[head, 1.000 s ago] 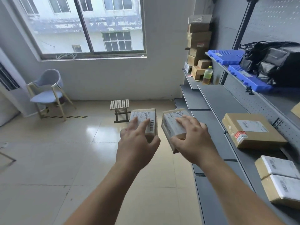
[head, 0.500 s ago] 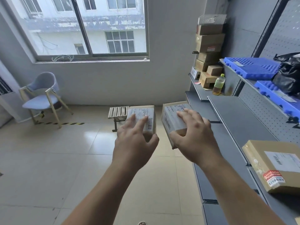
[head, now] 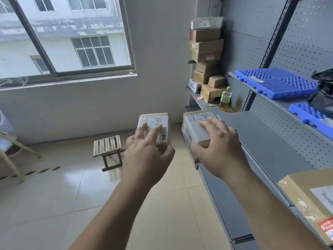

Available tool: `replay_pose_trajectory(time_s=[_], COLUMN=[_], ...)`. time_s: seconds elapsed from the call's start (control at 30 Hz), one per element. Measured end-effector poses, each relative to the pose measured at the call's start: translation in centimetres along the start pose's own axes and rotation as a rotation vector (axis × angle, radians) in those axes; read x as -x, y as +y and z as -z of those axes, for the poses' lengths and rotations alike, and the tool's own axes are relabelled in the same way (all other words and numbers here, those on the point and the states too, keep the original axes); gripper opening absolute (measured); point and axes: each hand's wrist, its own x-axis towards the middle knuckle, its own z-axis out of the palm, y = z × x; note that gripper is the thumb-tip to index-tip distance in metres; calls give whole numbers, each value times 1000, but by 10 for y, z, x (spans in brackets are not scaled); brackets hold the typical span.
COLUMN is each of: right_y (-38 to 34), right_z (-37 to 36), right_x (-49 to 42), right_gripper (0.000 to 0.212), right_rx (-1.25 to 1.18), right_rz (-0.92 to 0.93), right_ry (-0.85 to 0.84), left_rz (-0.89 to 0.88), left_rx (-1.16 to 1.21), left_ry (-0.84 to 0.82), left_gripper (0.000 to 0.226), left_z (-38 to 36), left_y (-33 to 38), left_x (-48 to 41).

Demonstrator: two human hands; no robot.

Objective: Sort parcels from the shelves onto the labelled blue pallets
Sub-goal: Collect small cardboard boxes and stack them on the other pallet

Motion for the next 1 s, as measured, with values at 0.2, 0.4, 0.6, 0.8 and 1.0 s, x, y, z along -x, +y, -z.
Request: replay_pose_trajectory(time_s=[0.2,0.4,0.6,0.8,1.0], right_y=[13,37,69,97,127], right_z=[-17,-18,-15,-11,-5], right_x=[-76,-168,-251,-313,-373], right_gripper=[76,69,67,71,71], right_rx=[-18,-45,-94,-61,5], right_rz=[-28,13,40,-9,-125], right_ry=[28,57,85,151,275], left_rz=[-28,-71,-66,-136,-281], left_rx=[-15,-39,-11,34,96], left_ry=[-18,26,68,48,-5], left_gripper=[66,68,68,64,61], left_z=[-23,-41,-69,-104,-145], left_y=[11,47,75,102,133], left_x=[-80,-169,-247,-318,-404])
